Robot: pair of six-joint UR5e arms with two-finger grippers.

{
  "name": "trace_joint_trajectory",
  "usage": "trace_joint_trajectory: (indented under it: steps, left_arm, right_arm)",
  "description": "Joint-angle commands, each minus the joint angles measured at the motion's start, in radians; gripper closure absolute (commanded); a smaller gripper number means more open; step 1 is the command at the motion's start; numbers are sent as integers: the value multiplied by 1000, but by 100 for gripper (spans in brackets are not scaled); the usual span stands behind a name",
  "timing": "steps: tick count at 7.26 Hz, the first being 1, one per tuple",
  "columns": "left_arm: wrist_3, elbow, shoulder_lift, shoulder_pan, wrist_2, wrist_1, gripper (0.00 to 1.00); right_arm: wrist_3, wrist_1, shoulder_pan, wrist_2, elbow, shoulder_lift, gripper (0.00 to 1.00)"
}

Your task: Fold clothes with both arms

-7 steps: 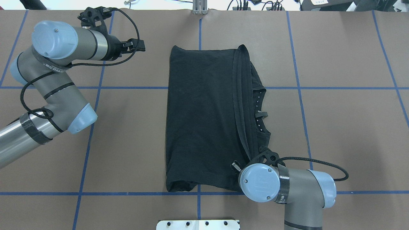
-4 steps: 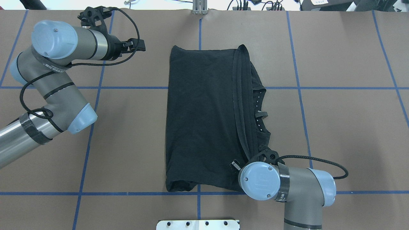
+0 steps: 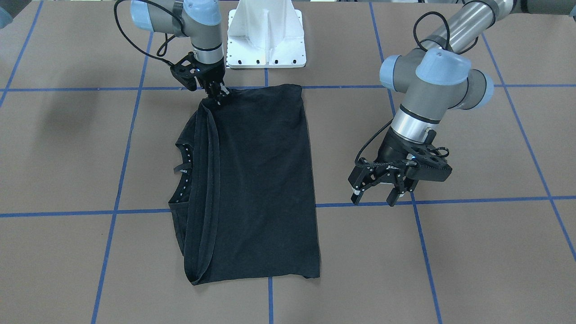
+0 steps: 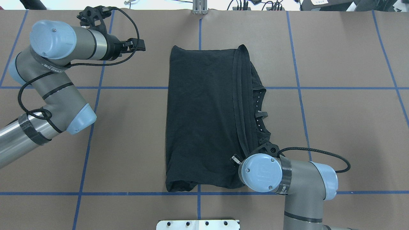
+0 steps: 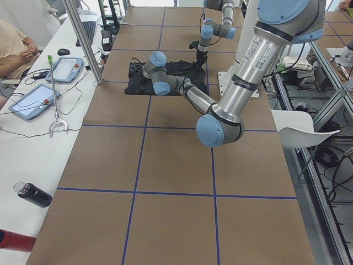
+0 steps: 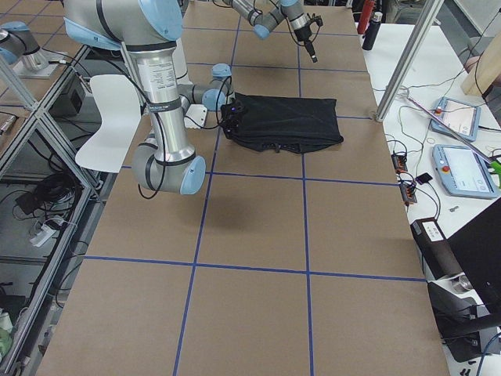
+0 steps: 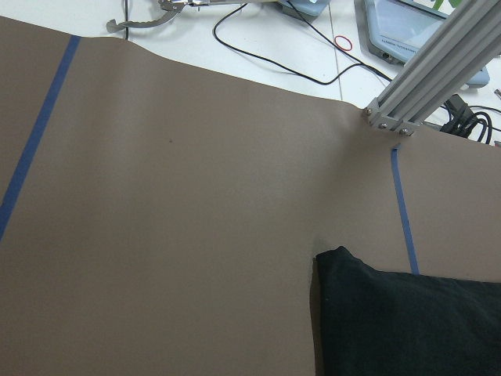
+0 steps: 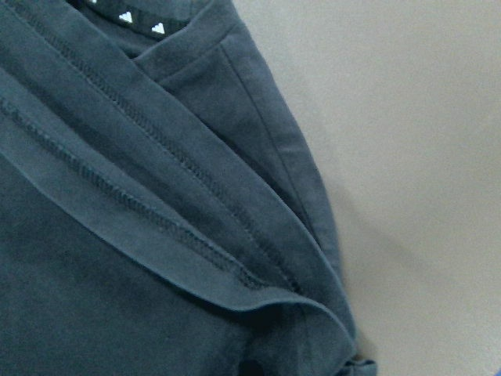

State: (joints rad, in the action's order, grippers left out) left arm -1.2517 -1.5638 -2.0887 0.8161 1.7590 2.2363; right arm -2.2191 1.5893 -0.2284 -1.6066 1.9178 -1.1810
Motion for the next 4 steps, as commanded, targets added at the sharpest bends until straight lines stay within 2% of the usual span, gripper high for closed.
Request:
trace_joint_trajectory:
  steps: [1,3,4]
  left_arm:
    - [0,-10,6,0,1,-1,1]
    - [-123,-22,7,-17,-3,5,1]
    - [-218,-104,60,-67,-4,9,1]
  right_arm:
    - [2,1,-5,-9,6,0,100]
    - [4,1,-19,-45,38,-9,100]
    - [2,1,-19,-47,41,-9,100]
